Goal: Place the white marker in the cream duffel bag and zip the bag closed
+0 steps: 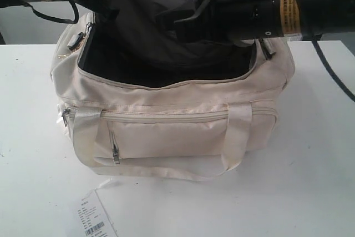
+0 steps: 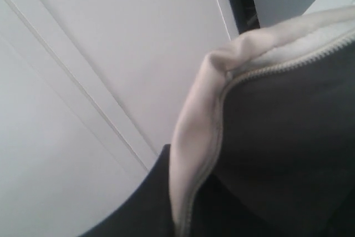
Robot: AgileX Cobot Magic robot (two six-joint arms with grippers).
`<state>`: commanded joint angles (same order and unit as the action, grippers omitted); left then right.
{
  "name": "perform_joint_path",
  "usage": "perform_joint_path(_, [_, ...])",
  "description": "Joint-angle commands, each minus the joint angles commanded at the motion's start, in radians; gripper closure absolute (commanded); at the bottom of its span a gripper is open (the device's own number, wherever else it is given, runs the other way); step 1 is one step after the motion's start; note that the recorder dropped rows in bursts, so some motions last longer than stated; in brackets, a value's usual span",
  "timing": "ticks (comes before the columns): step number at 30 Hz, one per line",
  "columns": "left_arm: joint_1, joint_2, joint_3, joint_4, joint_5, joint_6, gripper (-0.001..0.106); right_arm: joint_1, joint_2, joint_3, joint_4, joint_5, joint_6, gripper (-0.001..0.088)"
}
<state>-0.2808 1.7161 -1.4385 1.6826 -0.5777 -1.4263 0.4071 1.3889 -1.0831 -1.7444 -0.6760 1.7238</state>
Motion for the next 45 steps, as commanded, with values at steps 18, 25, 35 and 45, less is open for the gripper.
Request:
perform_joint_path(18, [0.000,0.000,0.000,0.002,0.080,-0.013,0.105,0.000,-0.065,0.102,0.000,0.645,-0.513,0.0868])
perform_joint_path(25, [0.000,0.000,0.000,0.002,0.075,-0.009,0.105,-0.035,-0.109,0.102,0.689,1.435,-1.174,0.0868])
perform_joint_path(35, [0.000,-0.033,0.000,0.062,0.003,-0.176,0.105,-0.037,-0.110,0.102,2.355,1.414,-2.455,0.0868])
perform_joint_path(45, [0.085,-0.033,0.001,0.062,-0.190,-0.375,0.069,-0.037,-0.088,0.103,2.364,1.400,-2.455,0.0868])
